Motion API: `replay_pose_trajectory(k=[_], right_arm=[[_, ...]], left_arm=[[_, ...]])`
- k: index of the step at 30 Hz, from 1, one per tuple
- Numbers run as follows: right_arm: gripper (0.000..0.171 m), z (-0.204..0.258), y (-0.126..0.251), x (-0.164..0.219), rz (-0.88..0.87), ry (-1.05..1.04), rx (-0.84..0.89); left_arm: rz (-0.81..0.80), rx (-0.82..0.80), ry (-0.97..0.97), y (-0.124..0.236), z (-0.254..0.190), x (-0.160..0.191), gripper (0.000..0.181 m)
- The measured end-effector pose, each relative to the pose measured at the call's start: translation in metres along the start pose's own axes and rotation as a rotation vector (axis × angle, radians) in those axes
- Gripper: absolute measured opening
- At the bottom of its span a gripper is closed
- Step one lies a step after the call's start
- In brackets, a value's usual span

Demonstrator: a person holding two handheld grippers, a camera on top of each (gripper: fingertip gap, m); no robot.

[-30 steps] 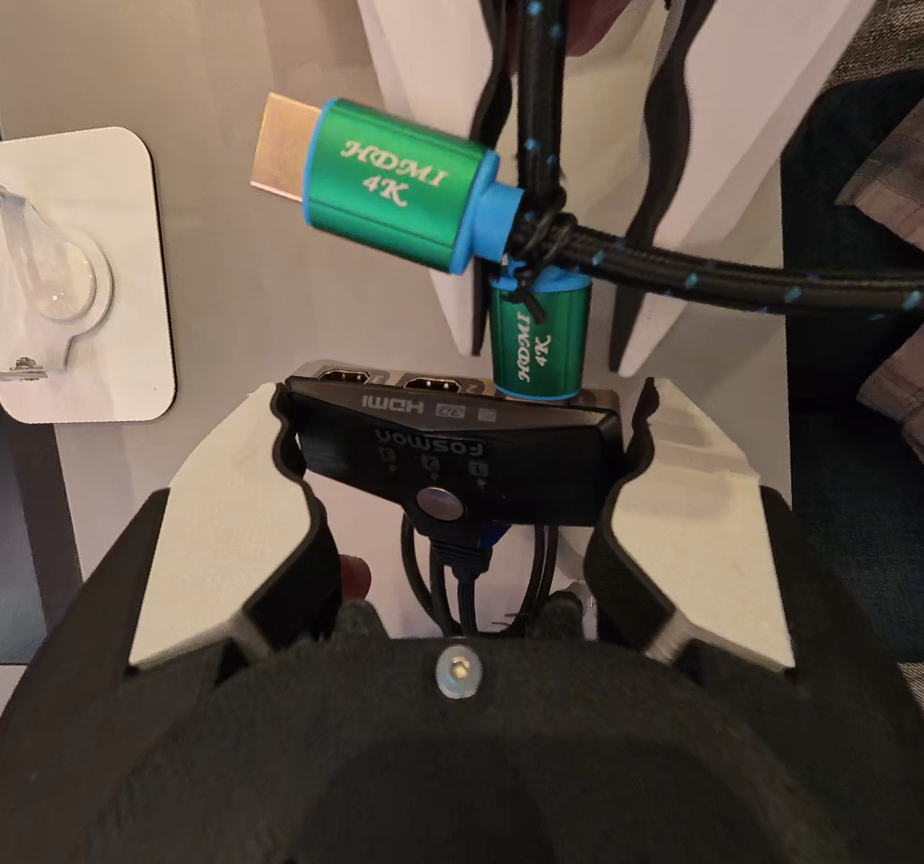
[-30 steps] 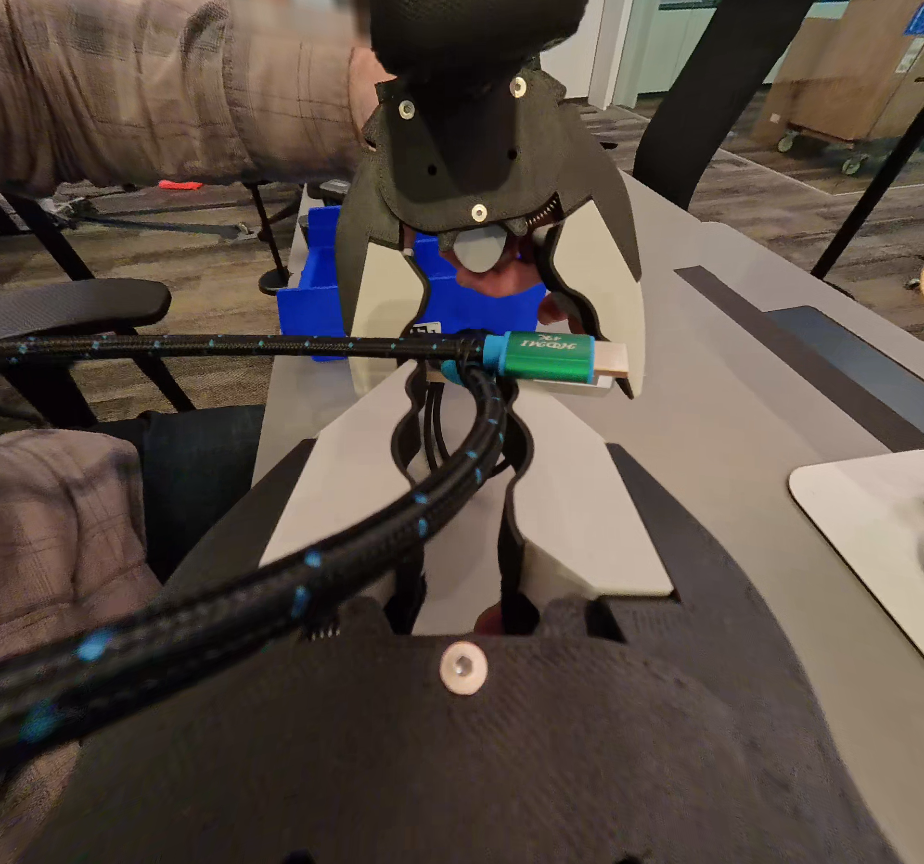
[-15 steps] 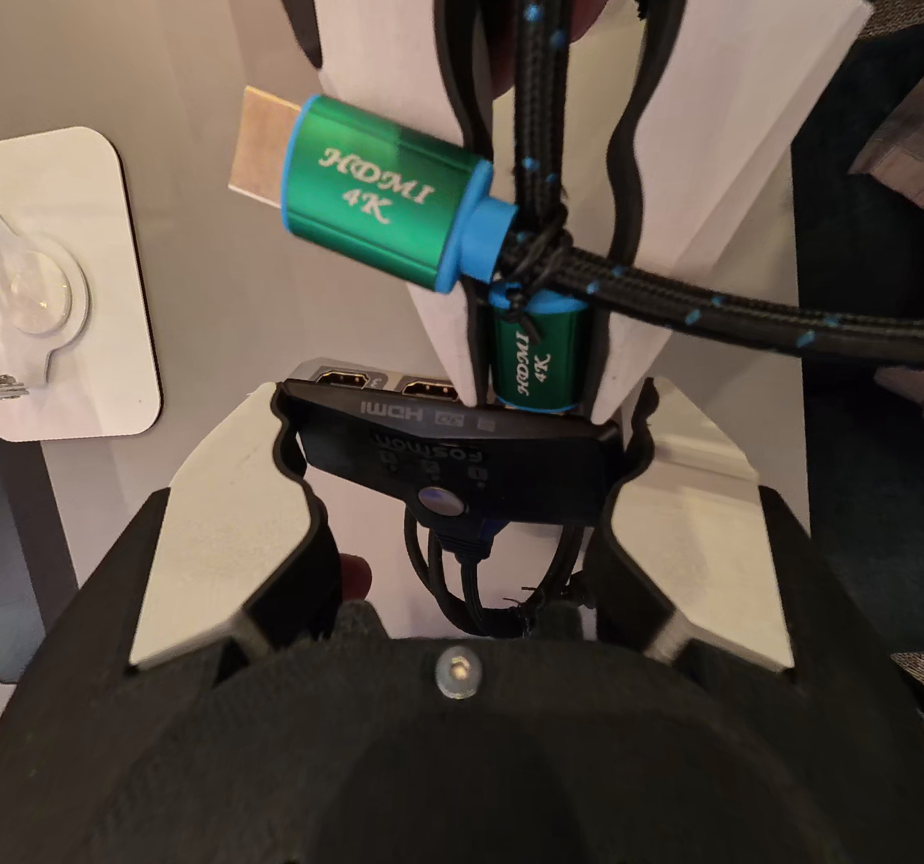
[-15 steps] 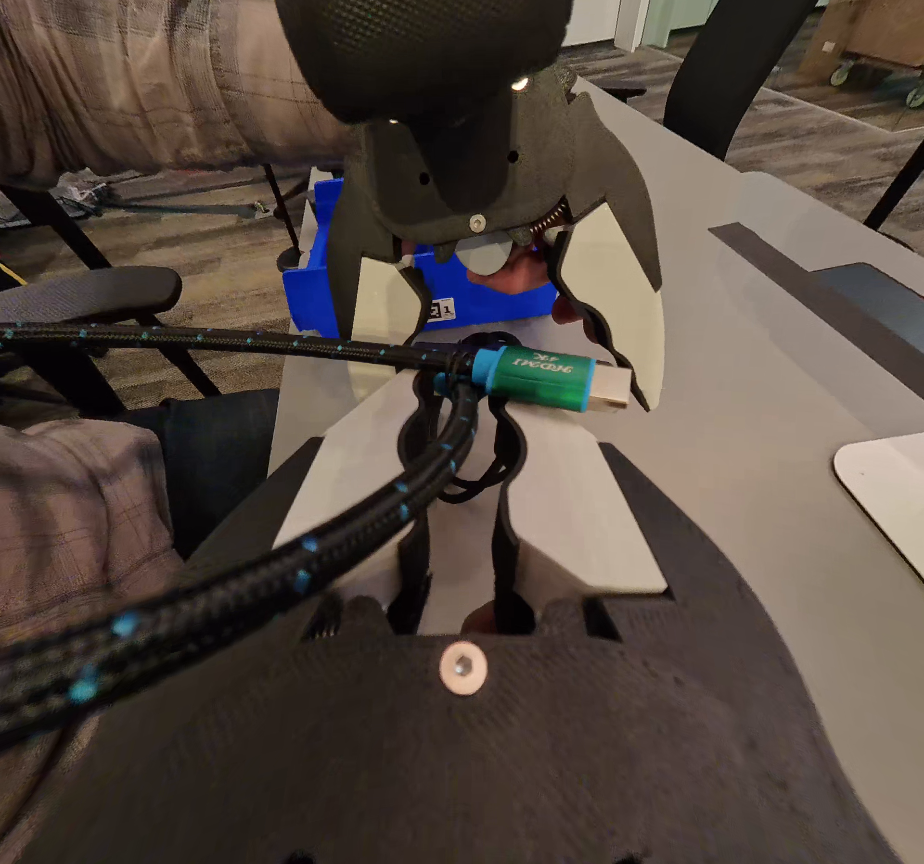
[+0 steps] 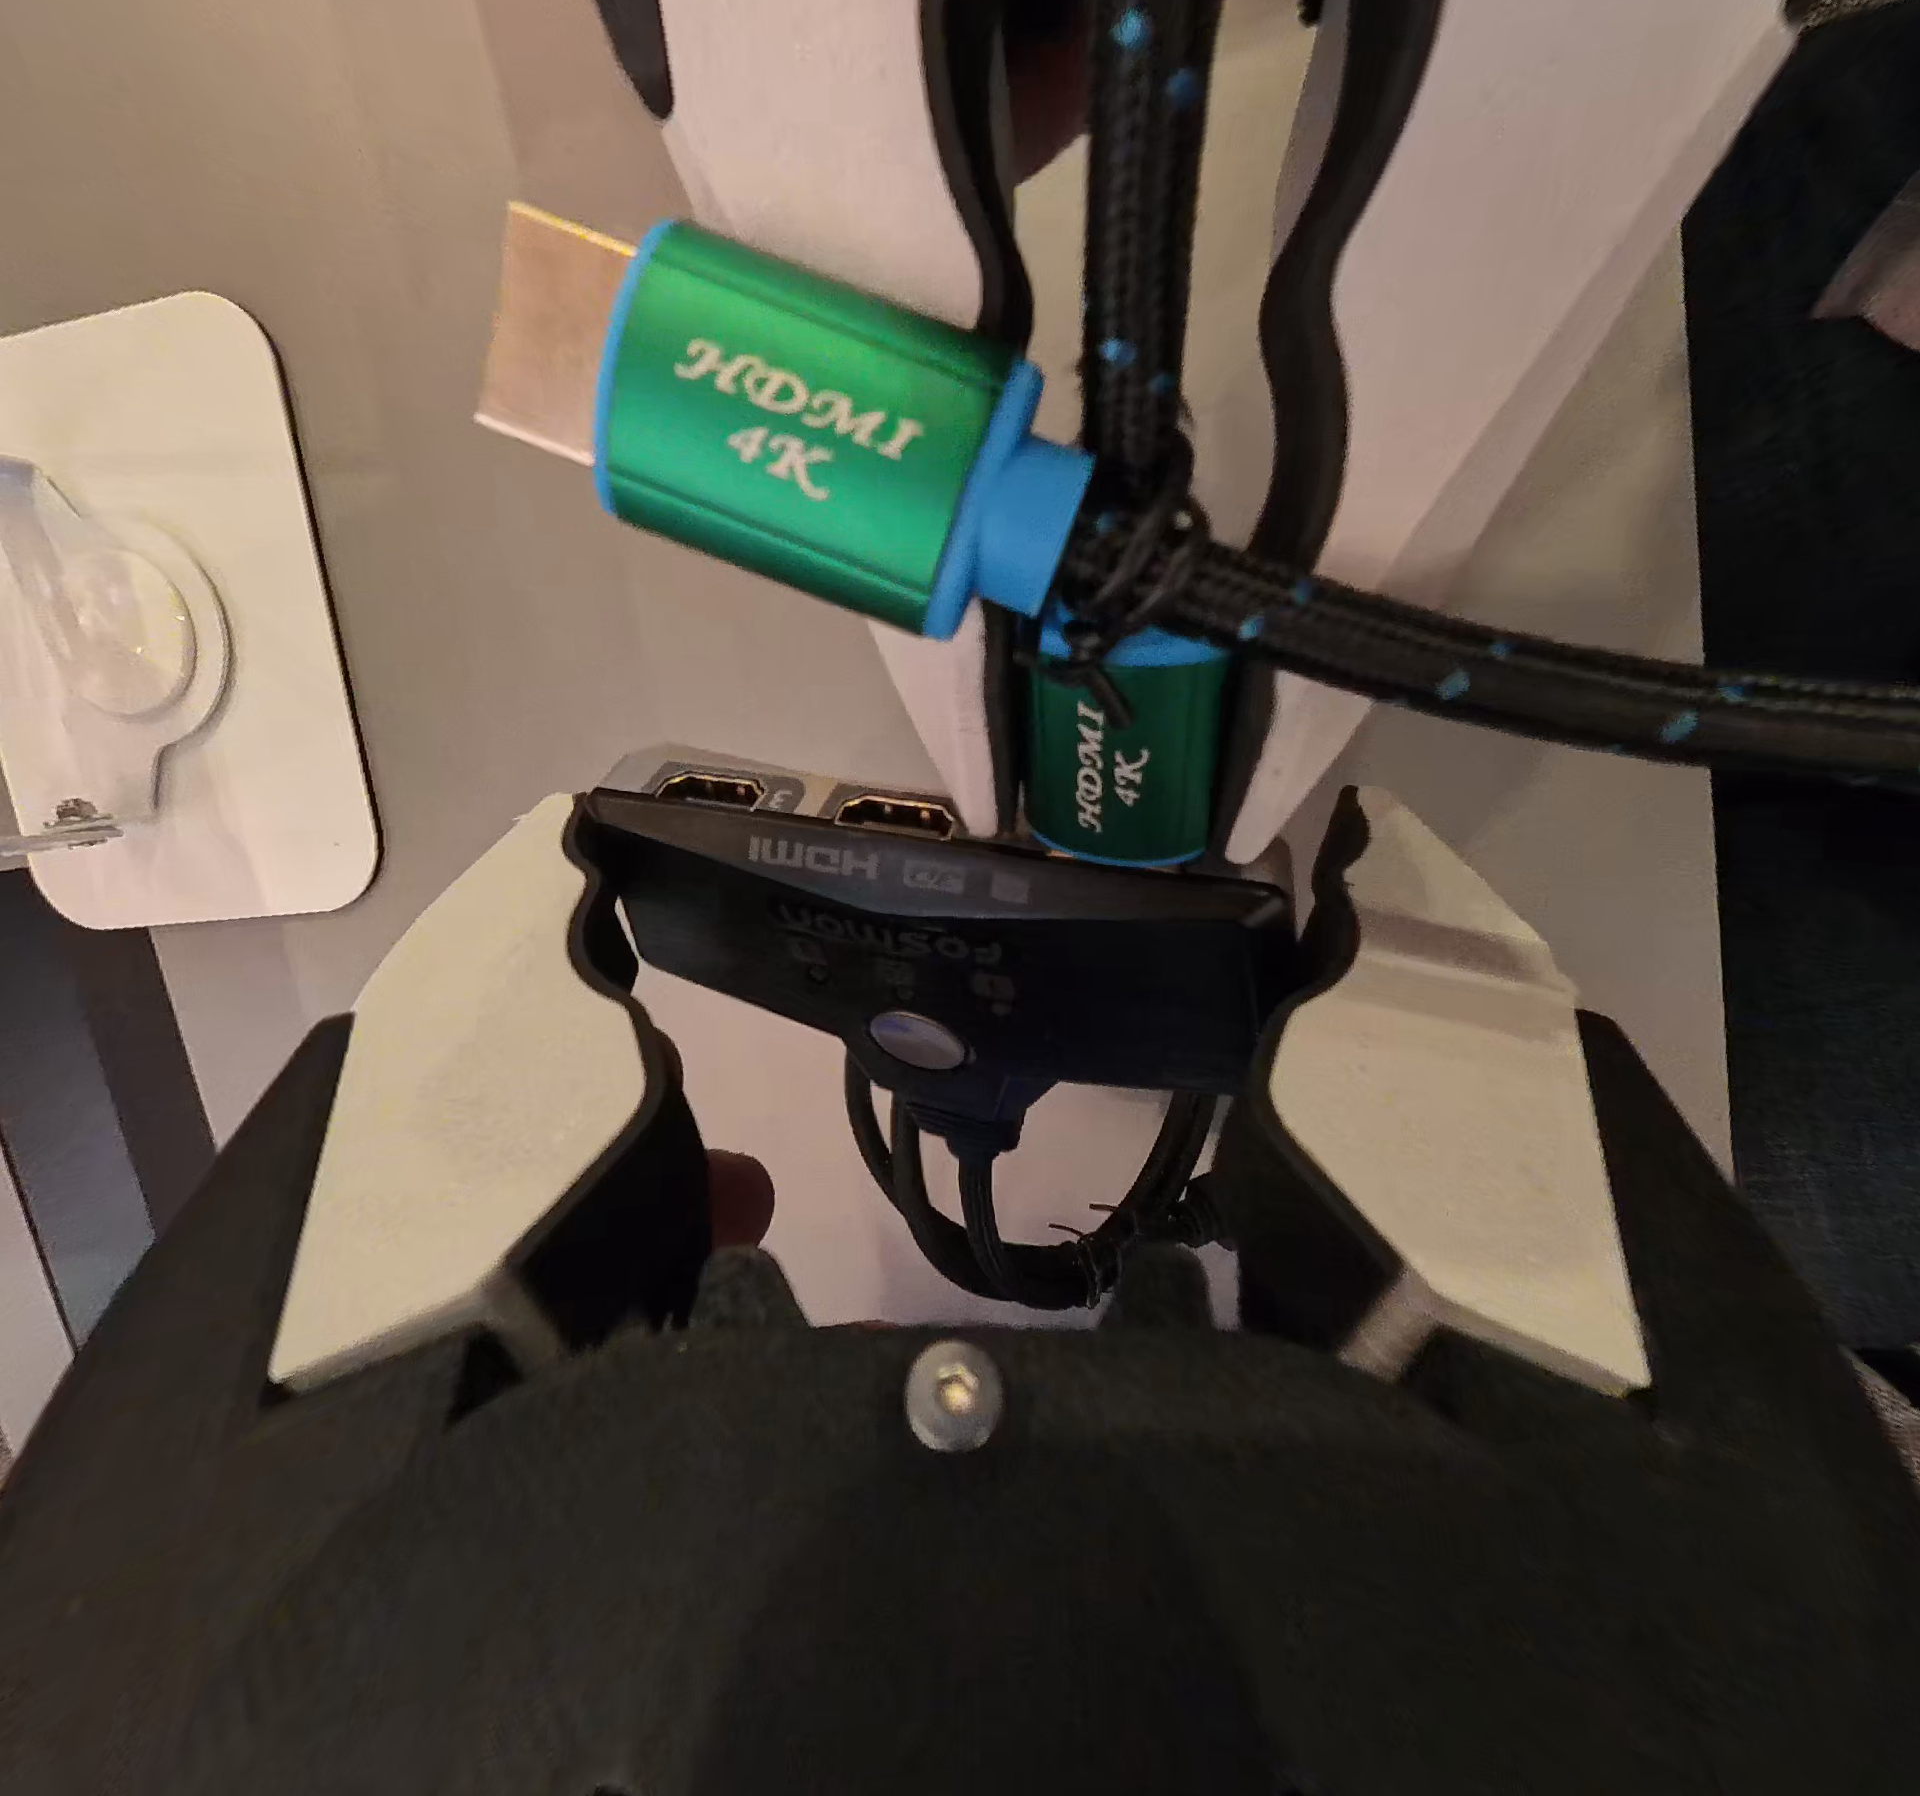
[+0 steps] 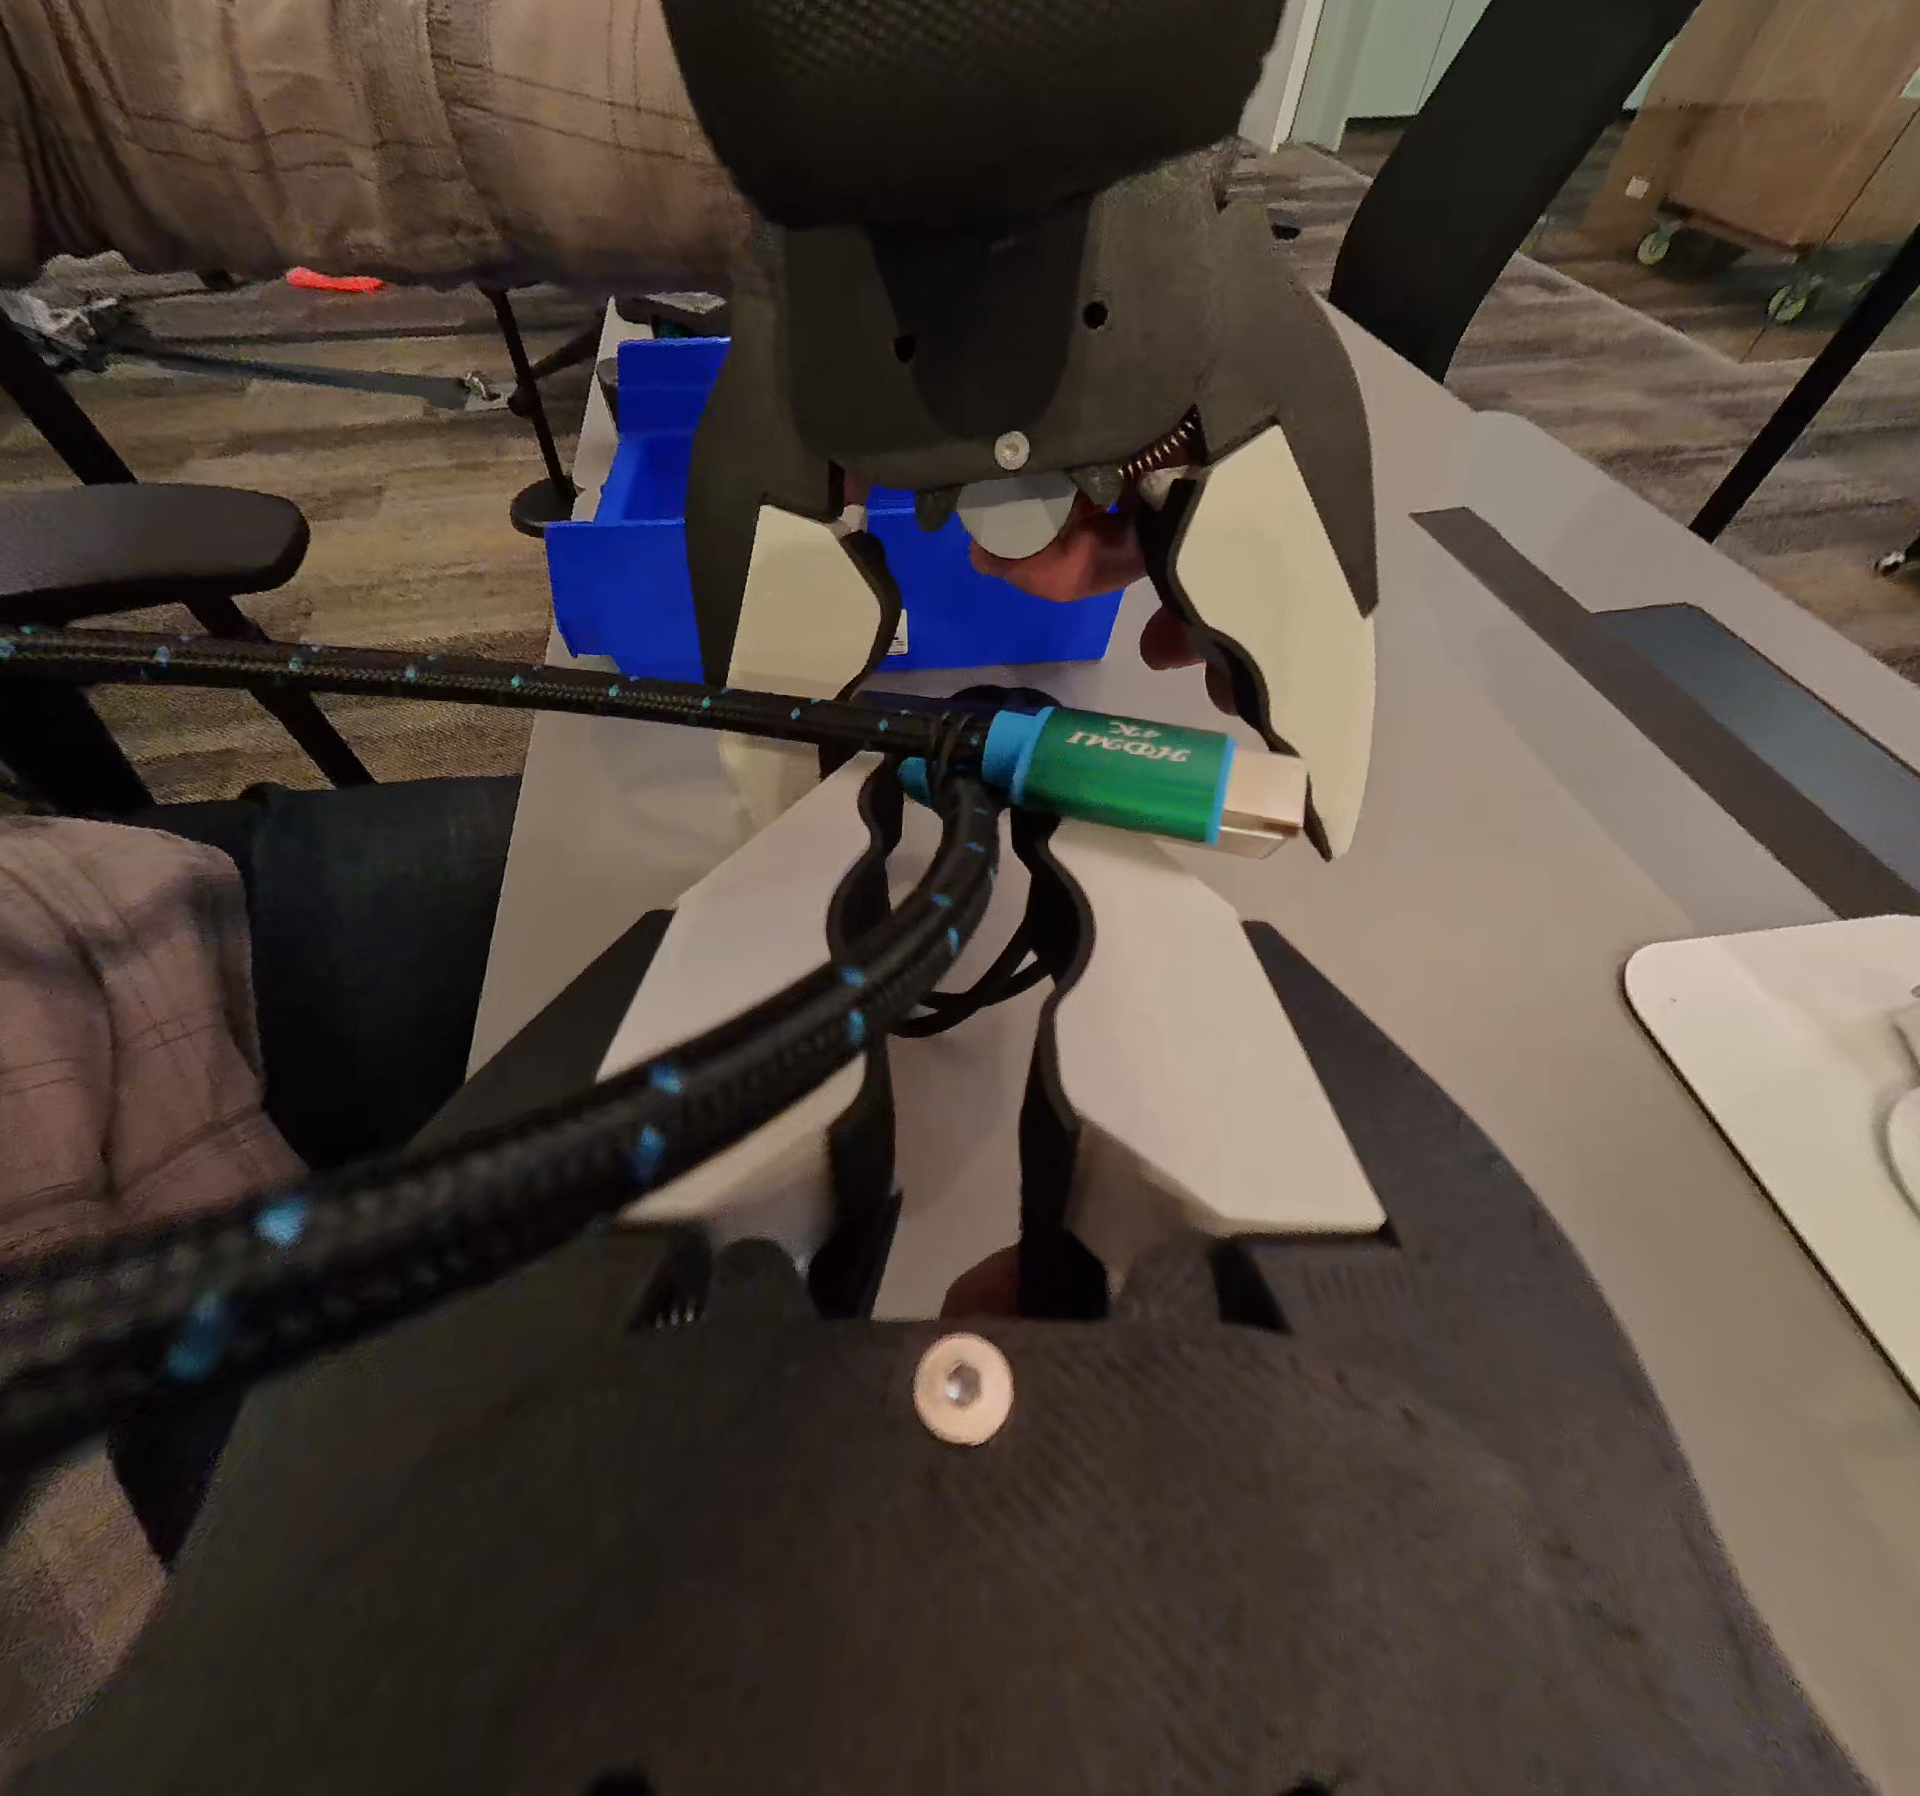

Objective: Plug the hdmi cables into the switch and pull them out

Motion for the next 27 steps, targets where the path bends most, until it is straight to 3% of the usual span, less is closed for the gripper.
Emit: replay_pose_trajectory(k=[8, 22, 27], right_arm=[[0.018, -0.001, -0.001, 0.002, -0.005, -0.042, -0.017], [0.018, 0.010, 0.000, -0.002, 0.009, 0.188, 0.064], [0.017, 0.003, 0.008, -0.005, -0.115, -0.058, 0.014]], left_arm=[[0.019, -0.010, -0.015, -0.003, -0.001, 0.001, 0.125], [0.006, -0.026, -0.070, -0.004, 0.000, -0.003, 0.124], [-0.028, -0.064, -0.062, 0.003, -0.001, -0.012, 0.124]])
Point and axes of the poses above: each gripper's, where its closed fingertips meet, y back along the fingers, x out of its underside, z = x × y across the jaws, the point moved 9 cm from there along y, back along the fingers, and after that the axes turned 12 degrees about -z, right-handed, at the moved point
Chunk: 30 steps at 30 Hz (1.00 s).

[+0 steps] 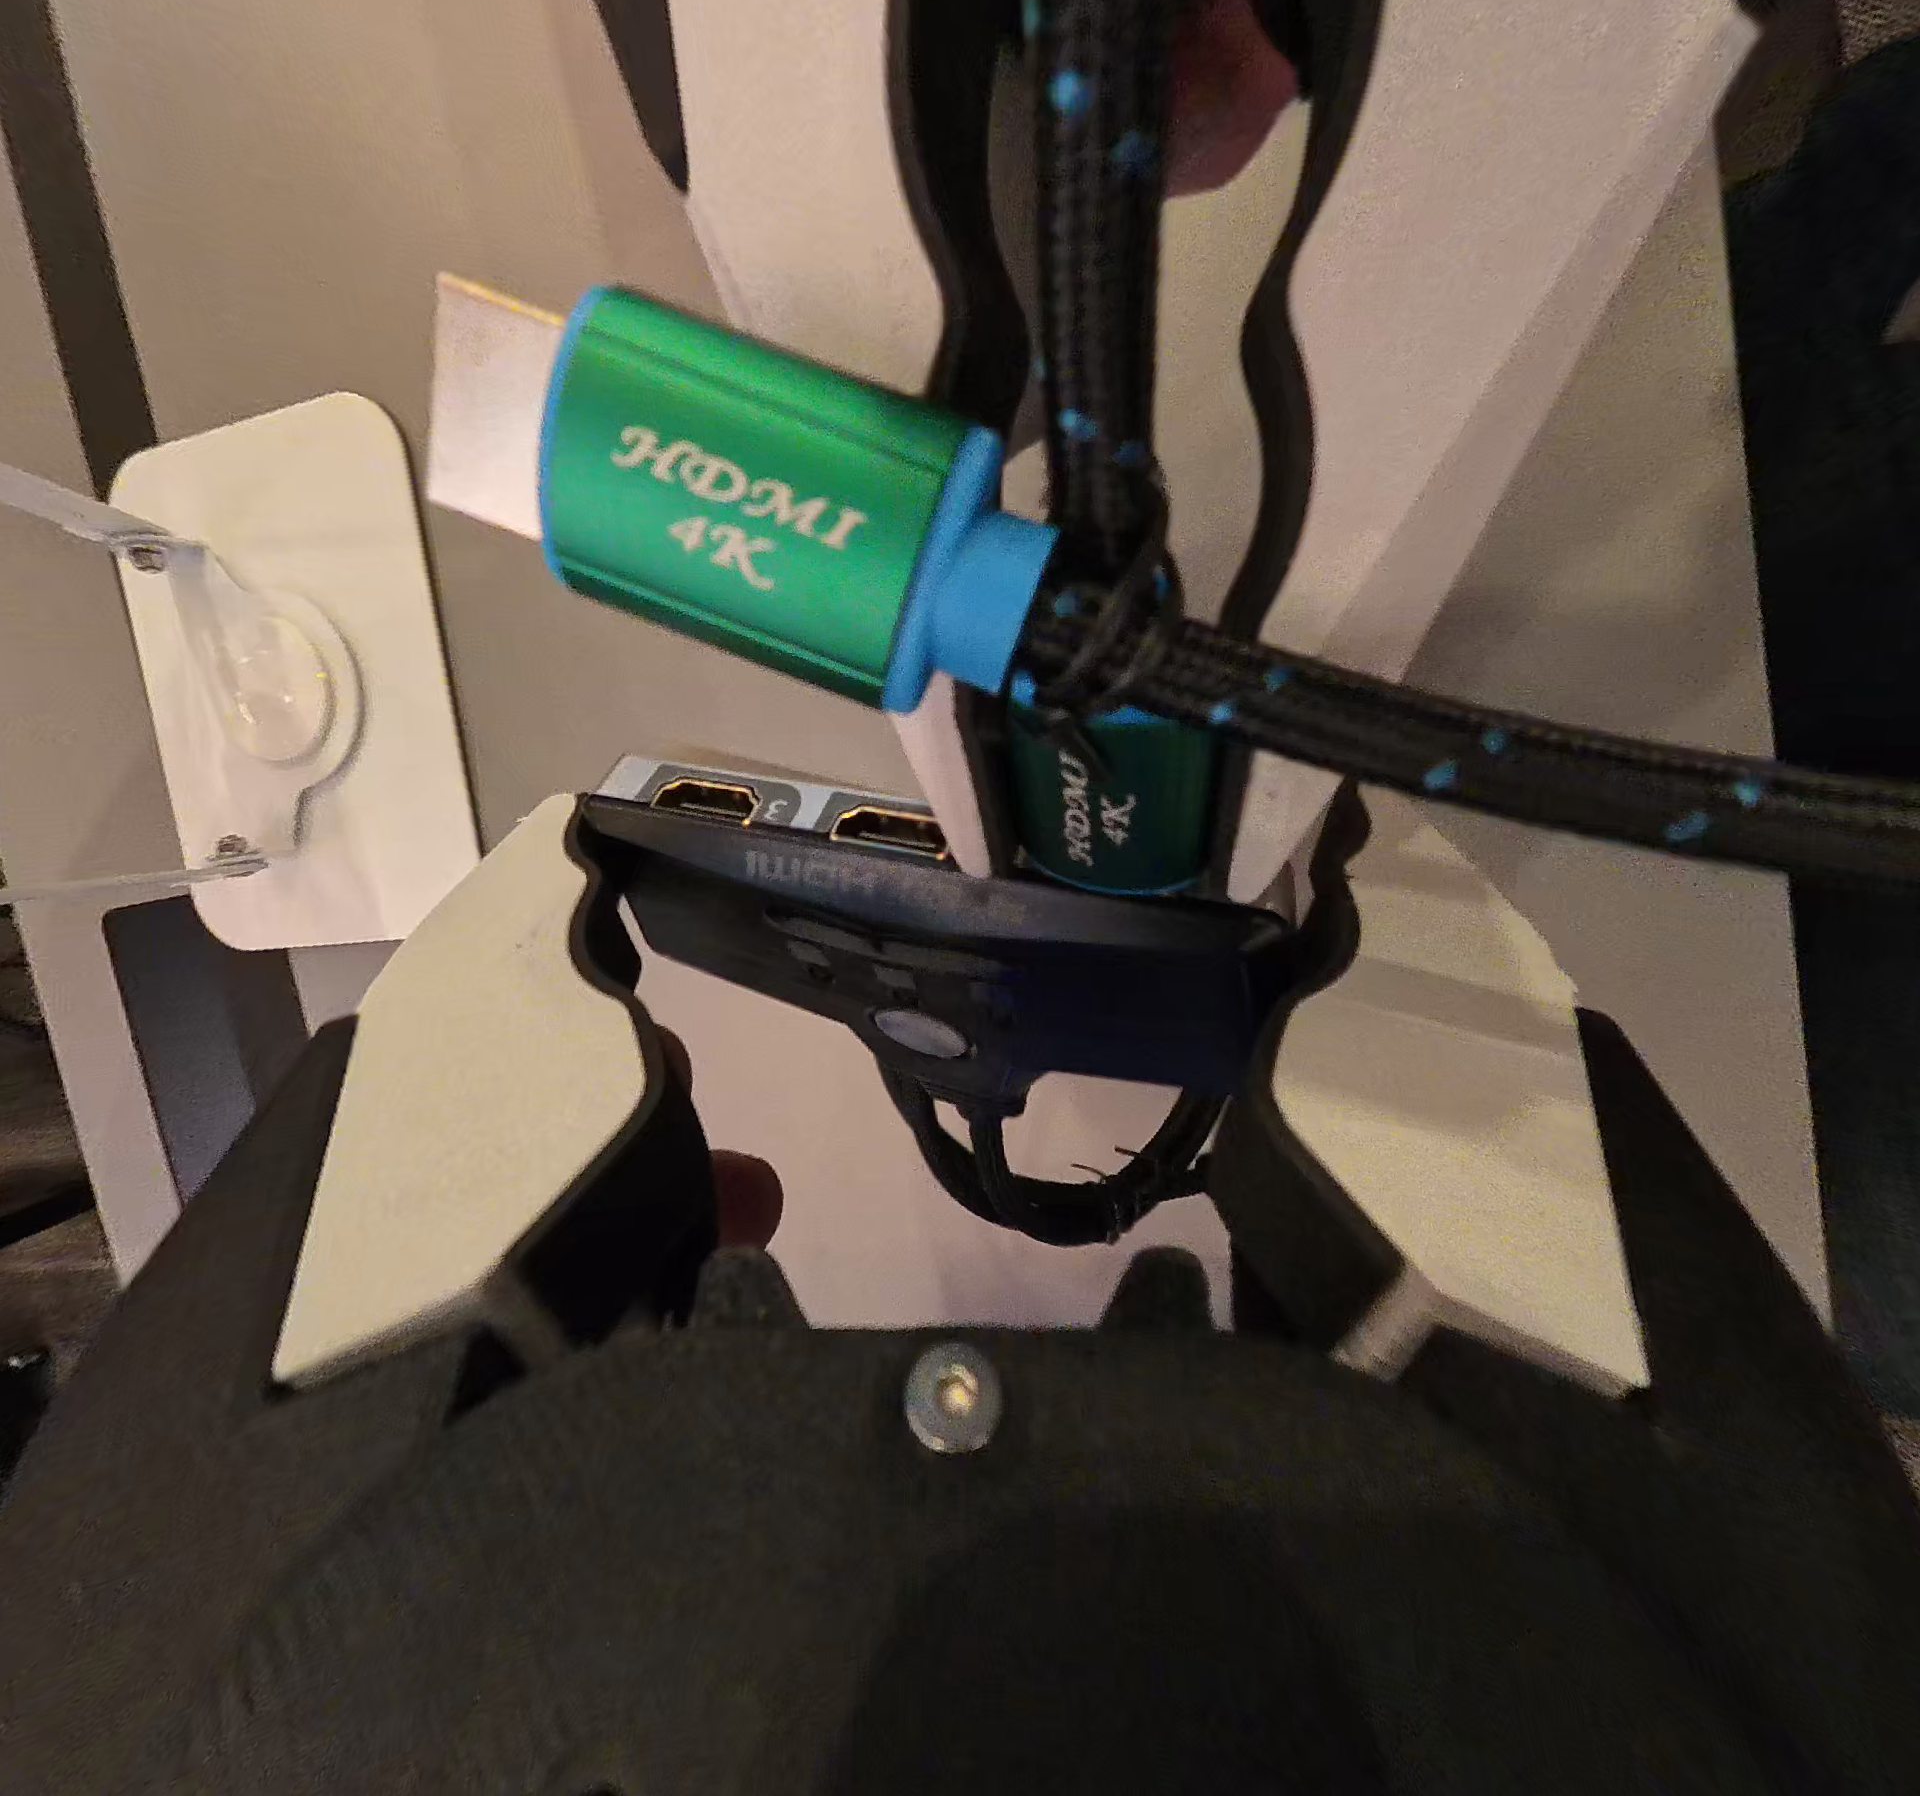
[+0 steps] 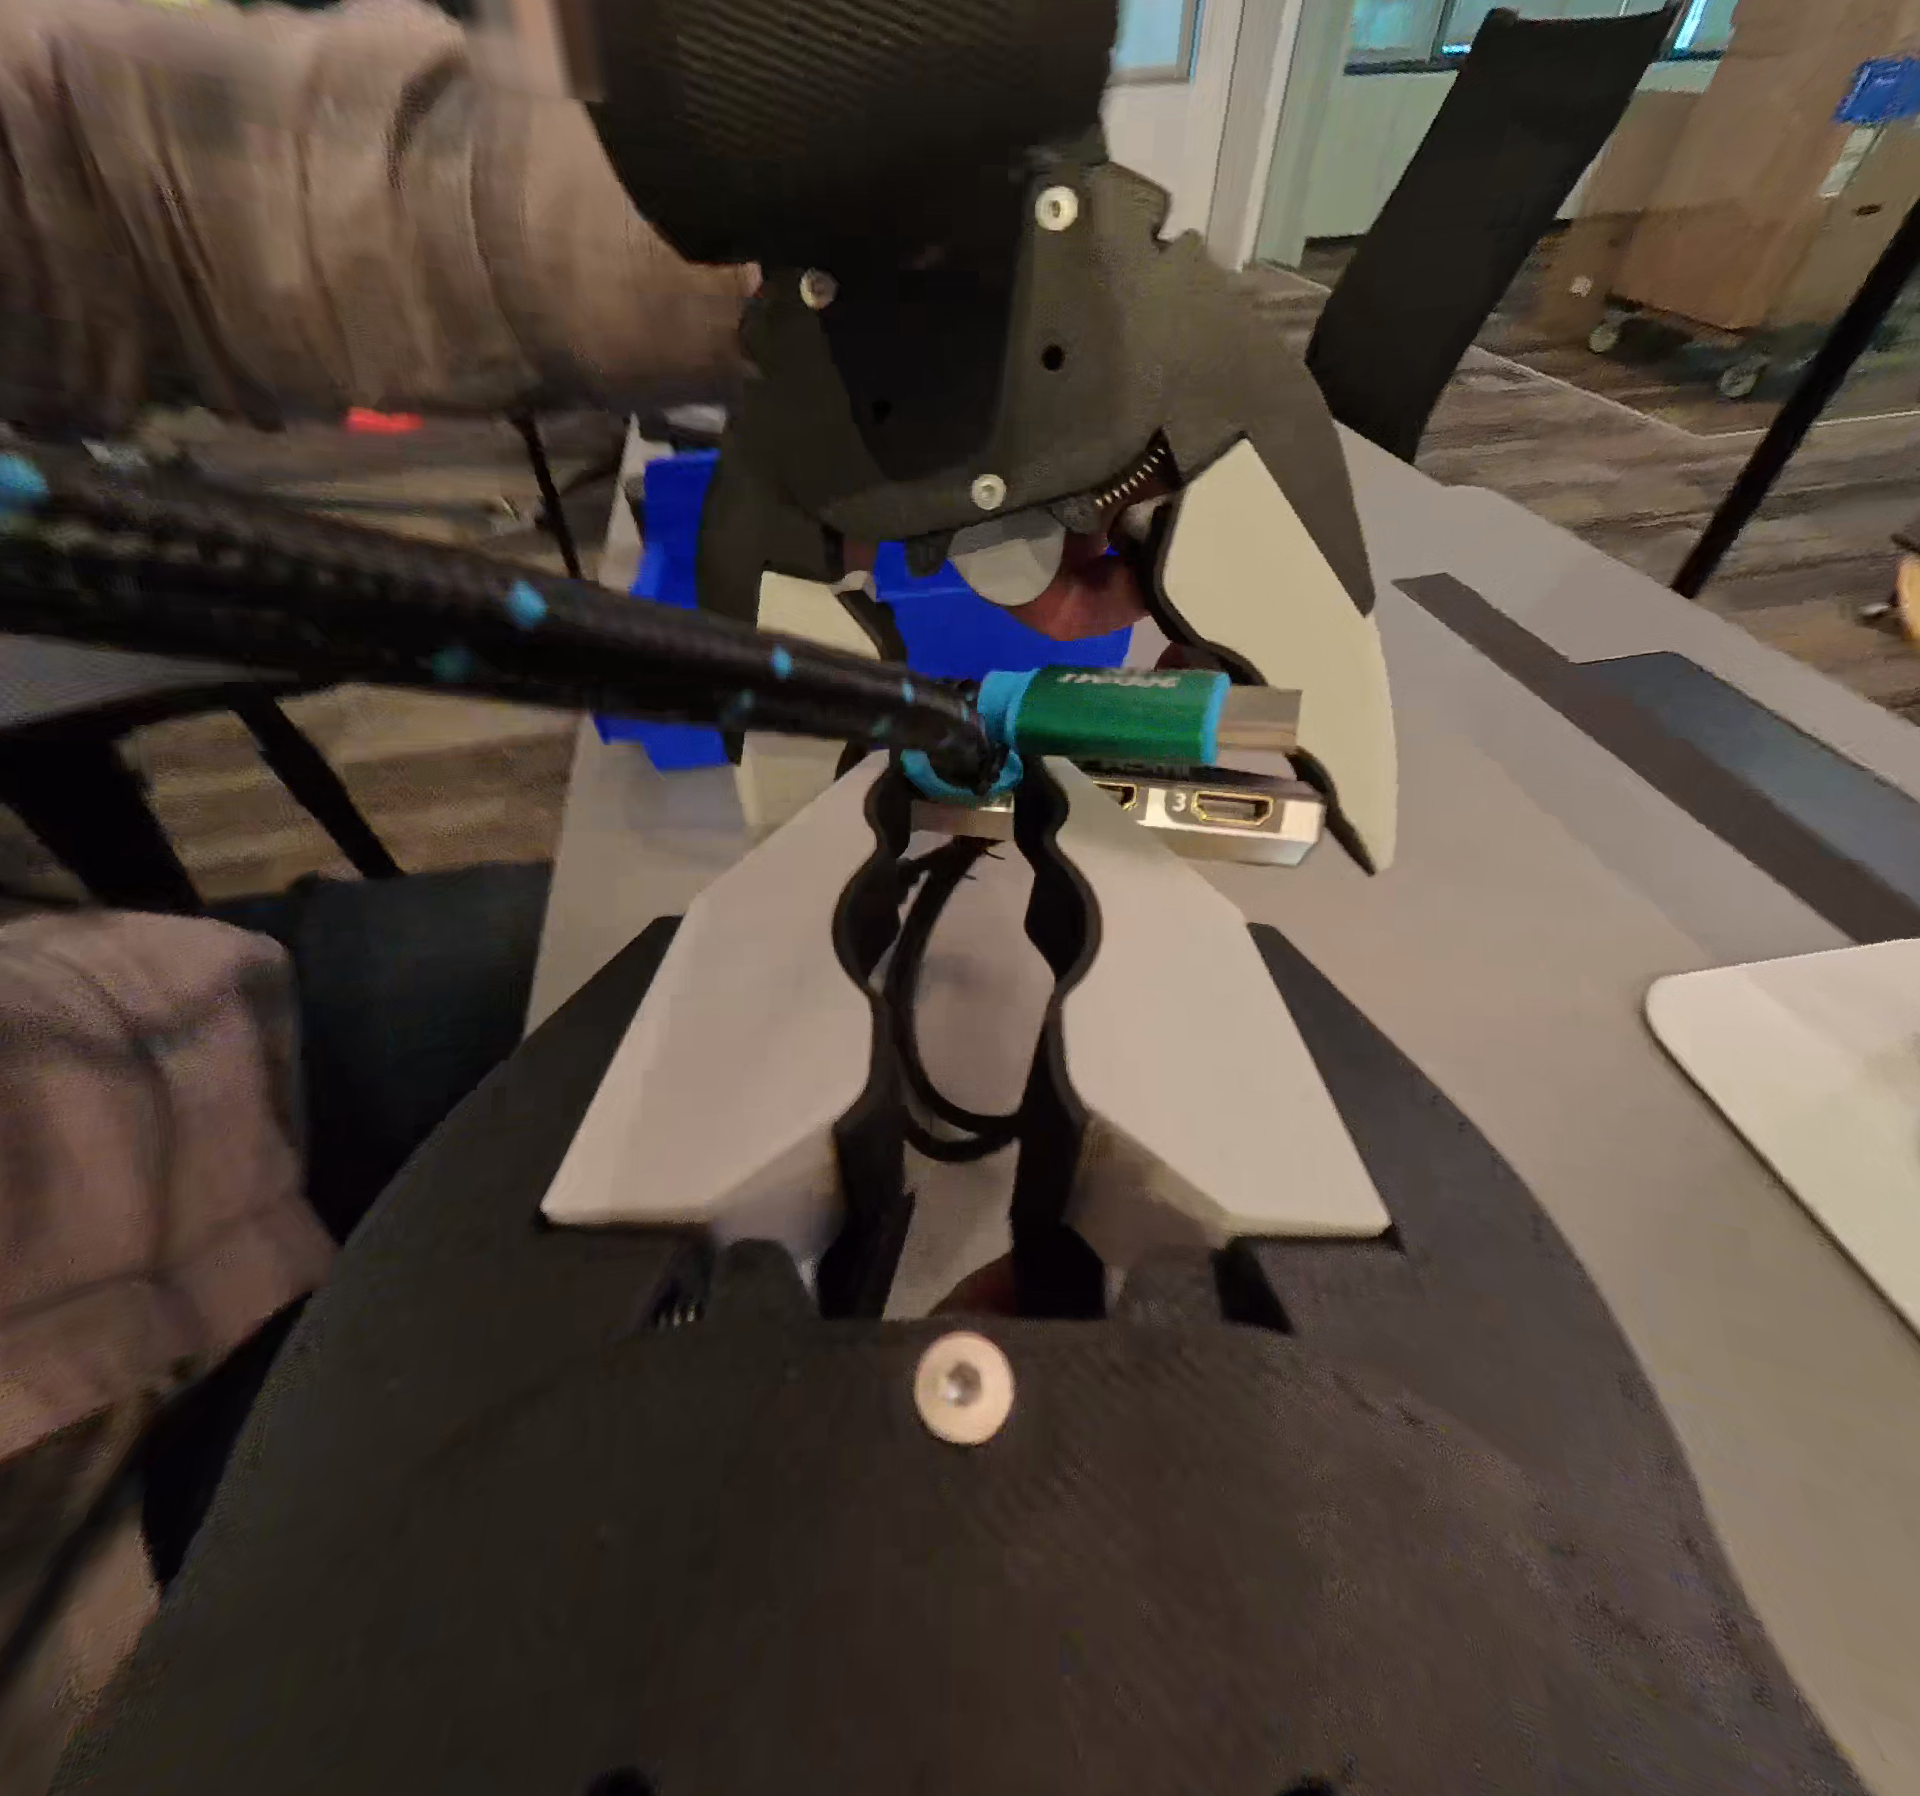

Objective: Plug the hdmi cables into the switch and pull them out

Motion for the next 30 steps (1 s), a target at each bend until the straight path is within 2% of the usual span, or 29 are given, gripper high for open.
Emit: replay_pose_trajectory(k=[8, 19, 23, 28, 29, 30], right_arm=[[0.019, -0.004, 0.001, 0.005, -0.057, -0.107, -0.028], [0.018, 0.014, -0.004, -0.003, 0.094, 0.297, 0.086], [0.018, 0.018, -0.004, -0.003, 0.118, 0.359, 0.108], [0.017, 0.009, 0.002, -0.007, -0.011, 0.133, 0.062], [0.017, 0.009, 0.005, -0.012, -0.087, 0.059, 0.024], [0.017, 0.009, 0.010, -0.021, -0.169, -0.042, -0.017]], left_arm=[[0.035, -0.033, -0.039, 0.000, -0.002, -0.001, 0.124], [0.029, 0.000, -0.066, -0.002, -0.003, -0.003, 0.124], [0.036, -0.020, -0.084, -0.001, -0.004, -0.005, 0.124], [0.001, -0.044, -0.070, 0.005, -0.004, -0.013, 0.124], [0.023, -0.055, -0.089, 0.005, -0.003, -0.011, 0.123], [0.119, -0.108, -0.150, -0.001, 0.000, 0.001, 0.123]])
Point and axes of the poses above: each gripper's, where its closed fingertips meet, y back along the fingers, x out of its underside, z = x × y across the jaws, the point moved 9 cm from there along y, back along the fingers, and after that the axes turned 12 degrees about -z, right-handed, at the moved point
